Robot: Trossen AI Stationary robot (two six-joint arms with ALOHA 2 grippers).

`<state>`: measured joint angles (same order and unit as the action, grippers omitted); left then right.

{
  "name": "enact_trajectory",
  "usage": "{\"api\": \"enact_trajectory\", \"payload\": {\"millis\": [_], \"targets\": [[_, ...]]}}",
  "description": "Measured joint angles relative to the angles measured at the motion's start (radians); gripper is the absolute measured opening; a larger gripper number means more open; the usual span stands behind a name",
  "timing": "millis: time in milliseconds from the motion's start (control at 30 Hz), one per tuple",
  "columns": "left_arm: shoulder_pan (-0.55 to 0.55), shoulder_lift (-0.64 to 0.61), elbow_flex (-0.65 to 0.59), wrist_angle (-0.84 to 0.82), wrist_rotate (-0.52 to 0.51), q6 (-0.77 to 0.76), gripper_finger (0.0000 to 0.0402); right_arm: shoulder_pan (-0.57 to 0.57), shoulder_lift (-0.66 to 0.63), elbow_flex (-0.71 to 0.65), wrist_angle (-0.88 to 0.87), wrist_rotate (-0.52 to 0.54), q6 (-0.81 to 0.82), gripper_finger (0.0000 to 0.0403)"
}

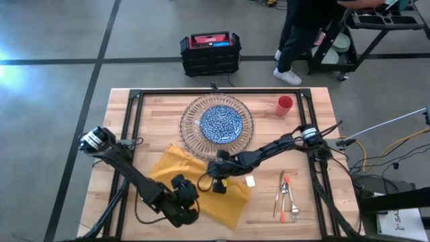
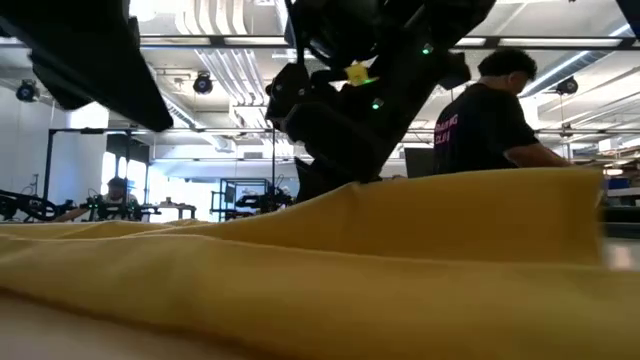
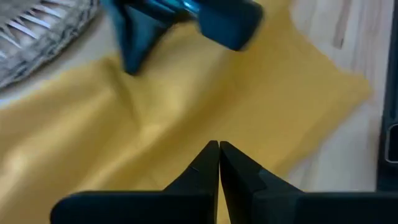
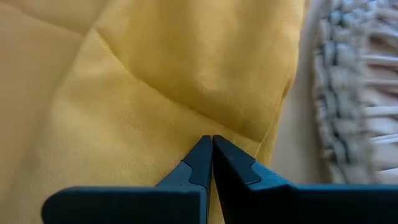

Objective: Set table place
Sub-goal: Fold the yellow napkin

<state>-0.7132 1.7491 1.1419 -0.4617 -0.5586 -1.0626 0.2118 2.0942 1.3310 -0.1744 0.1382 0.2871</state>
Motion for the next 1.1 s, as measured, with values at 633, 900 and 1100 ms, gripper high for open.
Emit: {"api": "enact_trajectory", "payload": {"millis": [633,900,1100], "targets": [[-0.060,0.150,-0.002,0.160,0.268,-0.116,0.0000,-0.069,0.002,0.004,-0.004,0.051,-0.008,0.0000],[-0.030,0.078,0.010,0.184,0.041,0.017,0.0000,-0.069,0.002,0.004,-0.001,0.053,-0.007,0.0000],[0.045,0.103,0.010,0.195,-0.007,0.034,0.0000,-0.069,0.002,0.004,-0.001,0.052,0.002,0.0000]]}}
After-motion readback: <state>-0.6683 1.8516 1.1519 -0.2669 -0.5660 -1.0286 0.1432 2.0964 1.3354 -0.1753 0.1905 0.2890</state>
